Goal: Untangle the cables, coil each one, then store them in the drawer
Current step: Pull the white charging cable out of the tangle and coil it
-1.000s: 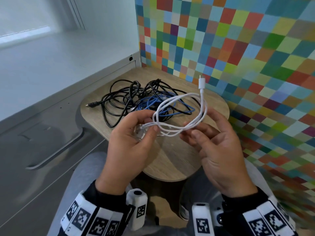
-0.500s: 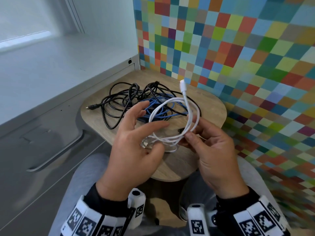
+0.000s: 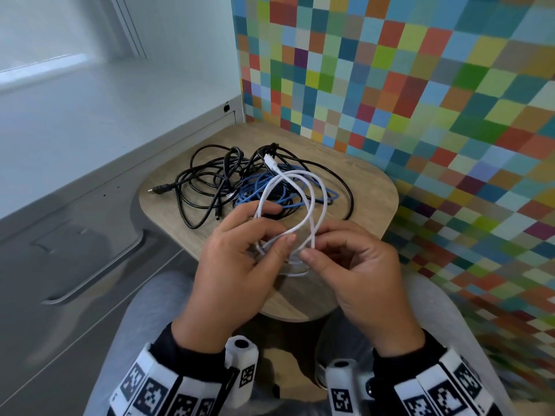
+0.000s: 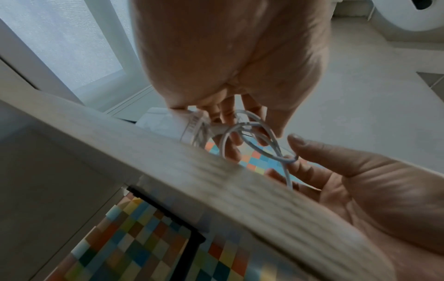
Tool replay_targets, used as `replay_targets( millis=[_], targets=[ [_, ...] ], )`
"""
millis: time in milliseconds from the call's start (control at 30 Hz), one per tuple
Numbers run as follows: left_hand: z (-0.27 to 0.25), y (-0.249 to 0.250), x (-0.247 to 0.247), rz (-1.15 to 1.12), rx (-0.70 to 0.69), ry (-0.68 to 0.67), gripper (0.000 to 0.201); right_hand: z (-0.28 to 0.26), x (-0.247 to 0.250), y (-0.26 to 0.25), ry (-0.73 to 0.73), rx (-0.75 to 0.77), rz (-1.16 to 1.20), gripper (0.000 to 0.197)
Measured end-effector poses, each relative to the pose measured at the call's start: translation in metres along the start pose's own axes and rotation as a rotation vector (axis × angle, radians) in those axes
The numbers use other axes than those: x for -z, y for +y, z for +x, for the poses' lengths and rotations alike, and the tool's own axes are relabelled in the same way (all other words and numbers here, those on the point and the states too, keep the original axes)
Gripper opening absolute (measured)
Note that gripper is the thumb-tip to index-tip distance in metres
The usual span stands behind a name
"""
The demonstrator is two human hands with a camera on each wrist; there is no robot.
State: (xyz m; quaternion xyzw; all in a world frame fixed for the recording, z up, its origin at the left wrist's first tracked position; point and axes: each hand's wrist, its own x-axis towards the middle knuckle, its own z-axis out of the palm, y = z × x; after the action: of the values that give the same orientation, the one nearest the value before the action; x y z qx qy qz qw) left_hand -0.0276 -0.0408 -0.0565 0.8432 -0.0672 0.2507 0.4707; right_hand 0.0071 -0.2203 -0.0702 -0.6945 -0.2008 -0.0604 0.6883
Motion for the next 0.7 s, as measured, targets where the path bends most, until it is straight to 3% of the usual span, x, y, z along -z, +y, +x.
replay_targets(
  millis=[133,300,400,600,700],
  targets=[
    [0.0,0.0,0.001,-0.014,-0.014,0.019,0.008,0.0,-0.002,0.003,0.054,-0.055,-0.124,0.012],
    [0.0,0.0,-0.002,-0.041,0.007,0.098,0.007,0.001,0.002,0.007,0.105,-0.058,-0.079,0.016],
    [0.0,0.001,-0.003,-0.044,0.021,0.109,0.009,0.003,0.002,0.008,0.054,-0.054,-0.013,0.031],
    [0.001,-0.001,-0.002,-0.009,0.057,0.188,0.019,0.001,0.008,0.007,-0.065,-0.002,0.047,0.041],
    [0.002,-0.005,0.001,0.002,0.073,0.241,0.019,-0.003,0.007,0.008,-0.075,0.02,0.084,0.032]
  ],
)
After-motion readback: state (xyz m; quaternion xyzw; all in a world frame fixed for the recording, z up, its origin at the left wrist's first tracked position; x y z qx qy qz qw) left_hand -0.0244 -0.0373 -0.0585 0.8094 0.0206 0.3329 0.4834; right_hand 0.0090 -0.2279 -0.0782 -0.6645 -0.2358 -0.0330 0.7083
